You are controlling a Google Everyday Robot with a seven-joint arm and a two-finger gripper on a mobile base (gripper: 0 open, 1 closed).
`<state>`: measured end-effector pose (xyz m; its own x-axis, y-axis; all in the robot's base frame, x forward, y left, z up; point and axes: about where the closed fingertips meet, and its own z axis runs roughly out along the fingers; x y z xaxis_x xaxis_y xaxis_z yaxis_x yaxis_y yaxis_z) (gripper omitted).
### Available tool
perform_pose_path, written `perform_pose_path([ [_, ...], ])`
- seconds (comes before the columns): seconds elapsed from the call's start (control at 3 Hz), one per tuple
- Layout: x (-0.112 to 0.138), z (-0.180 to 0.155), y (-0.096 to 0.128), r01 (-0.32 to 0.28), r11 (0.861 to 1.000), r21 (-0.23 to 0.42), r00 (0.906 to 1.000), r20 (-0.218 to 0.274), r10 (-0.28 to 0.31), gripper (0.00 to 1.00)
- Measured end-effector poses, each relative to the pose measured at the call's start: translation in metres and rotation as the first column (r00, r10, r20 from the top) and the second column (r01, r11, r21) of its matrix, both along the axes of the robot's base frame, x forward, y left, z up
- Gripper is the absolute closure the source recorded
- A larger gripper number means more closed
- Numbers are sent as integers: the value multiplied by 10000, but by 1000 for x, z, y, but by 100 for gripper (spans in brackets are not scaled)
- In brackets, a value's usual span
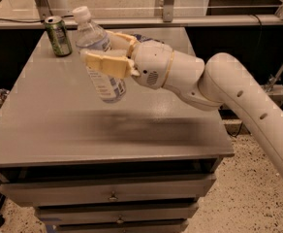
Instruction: Place blue plastic bottle upright
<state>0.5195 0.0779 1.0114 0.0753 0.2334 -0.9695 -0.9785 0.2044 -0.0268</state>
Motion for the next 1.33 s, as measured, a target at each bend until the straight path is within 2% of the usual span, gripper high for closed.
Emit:
perform_pose_path([
  [0.33,-7,-12,-2,10,9993,384,10000,-95,-6,100],
  [0.67,-15,-32,-9,-11,9997,240,9999,-108,14,100],
  [1.0,-15,-32,-9,-13,9997,239,9999,-107,15,100],
  [1.33,-16,-22,-24,-50,9995,297,9996,294,41,100],
])
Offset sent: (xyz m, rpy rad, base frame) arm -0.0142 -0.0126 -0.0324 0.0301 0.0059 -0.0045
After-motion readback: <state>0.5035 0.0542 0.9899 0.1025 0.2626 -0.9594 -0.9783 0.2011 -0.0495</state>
